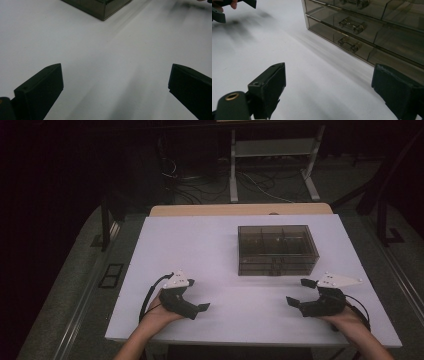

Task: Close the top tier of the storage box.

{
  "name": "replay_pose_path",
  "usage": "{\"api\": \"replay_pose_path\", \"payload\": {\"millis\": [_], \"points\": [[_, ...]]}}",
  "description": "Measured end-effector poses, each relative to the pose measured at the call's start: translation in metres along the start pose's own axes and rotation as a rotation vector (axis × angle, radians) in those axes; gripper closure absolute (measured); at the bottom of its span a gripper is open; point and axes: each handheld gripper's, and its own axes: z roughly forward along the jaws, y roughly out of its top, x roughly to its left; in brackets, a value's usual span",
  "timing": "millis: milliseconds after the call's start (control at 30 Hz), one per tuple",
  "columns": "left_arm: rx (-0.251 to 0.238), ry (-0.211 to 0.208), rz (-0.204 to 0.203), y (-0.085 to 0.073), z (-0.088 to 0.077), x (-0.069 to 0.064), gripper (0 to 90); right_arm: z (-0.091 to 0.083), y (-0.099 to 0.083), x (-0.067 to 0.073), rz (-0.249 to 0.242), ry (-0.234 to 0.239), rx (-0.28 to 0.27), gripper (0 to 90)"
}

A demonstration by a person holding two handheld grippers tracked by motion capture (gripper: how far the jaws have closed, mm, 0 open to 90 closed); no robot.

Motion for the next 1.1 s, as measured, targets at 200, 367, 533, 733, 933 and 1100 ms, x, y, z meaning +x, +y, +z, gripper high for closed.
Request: {"api": "replay_pose_path", "payload": {"millis": [200,367,533,733,933,1100], "points": [[-0.002,0.000,-0.003,0.000,0.000,0.000,0.0,0.001,-0.006,-0.001,-0.001,0.001,0.009,11.6],[-0.002,-0.001,-0.003,0.000,-0.001,0.000,0.0,0.002,-0.008,-0.001,-0.006,-0.001,0.019,11.6],[-0.002,0.000,-0.004,-0.001,-0.001,0.000,0.0,0.001,-0.009,-0.002,-0.013,0.002,0.020,11.6],[0.000,0.001,0.000,-0.001,-0.001,0.000,0.0,-0.001,-0.010,-0.003,-0.026,-0.010,0.023,11.6],[0.000,0.004,-0.002,-0.001,-0.001,0.000,0.0,-0.001,-0.011,-0.004,-0.026,-0.010,0.028,11.6],[0.000,0.003,-0.004,-0.001,-0.001,0.000,0.0,-0.001,-0.011,-0.004,-0.027,-0.007,0.026,11.6]]}}
